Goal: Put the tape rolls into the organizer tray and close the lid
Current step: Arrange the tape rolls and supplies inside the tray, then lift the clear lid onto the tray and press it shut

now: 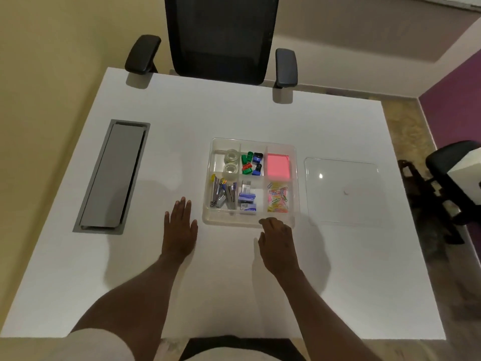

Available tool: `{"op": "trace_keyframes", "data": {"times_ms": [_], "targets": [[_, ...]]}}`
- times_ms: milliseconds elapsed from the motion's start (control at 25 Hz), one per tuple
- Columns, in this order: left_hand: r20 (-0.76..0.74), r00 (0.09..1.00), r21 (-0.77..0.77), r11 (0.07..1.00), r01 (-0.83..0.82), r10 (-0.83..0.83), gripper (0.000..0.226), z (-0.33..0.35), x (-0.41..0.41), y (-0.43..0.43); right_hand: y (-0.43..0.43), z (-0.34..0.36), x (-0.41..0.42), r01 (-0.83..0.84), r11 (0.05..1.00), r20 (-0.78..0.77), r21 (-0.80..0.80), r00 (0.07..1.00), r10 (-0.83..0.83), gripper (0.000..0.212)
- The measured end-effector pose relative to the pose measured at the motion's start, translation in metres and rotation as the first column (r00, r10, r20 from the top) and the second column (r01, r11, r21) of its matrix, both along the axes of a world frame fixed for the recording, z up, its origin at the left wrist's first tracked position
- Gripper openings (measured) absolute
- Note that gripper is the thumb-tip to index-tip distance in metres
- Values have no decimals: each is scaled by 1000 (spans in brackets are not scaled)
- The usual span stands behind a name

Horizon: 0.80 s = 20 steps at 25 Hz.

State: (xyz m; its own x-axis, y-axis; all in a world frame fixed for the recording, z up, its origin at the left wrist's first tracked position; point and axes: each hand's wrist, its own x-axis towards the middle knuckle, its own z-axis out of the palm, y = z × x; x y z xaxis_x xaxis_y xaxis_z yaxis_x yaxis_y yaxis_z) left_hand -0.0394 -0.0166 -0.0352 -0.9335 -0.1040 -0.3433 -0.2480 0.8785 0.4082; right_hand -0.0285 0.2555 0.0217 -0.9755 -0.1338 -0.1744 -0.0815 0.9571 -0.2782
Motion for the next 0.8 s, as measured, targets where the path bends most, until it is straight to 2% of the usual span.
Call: {"op": "trace_keyframes", "data": {"times_ms": [200, 400, 480, 600, 720, 800], "targets": [[90, 996, -32, 999, -3, 6, 67, 9, 14, 8, 25, -1, 35, 100, 995, 44, 10, 994, -100, 42], [130, 989, -26, 998, -63, 66, 62, 13, 24, 18, 58, 2, 42, 126, 992, 64, 9, 990, -126, 39], [107, 987, -6, 993, -116, 116, 60, 14, 32, 28, 76, 2, 42, 134, 991, 65, 12, 989, -134, 37], [16, 958, 80, 955, -286, 285, 52, 18, 51, 57, 110, 0, 40, 146, 989, 80, 6, 986, -146, 36], [-46, 957, 68, 957, -283, 287, 33, 15, 74, 96, 147, -3, 41, 160, 987, 89, -5, 983, -159, 37], [-14, 959, 114, 953, -280, 283, 27, 18, 83, 131, 175, -3, 39, 166, 986, 90, 12, 982, -166, 36]]}}
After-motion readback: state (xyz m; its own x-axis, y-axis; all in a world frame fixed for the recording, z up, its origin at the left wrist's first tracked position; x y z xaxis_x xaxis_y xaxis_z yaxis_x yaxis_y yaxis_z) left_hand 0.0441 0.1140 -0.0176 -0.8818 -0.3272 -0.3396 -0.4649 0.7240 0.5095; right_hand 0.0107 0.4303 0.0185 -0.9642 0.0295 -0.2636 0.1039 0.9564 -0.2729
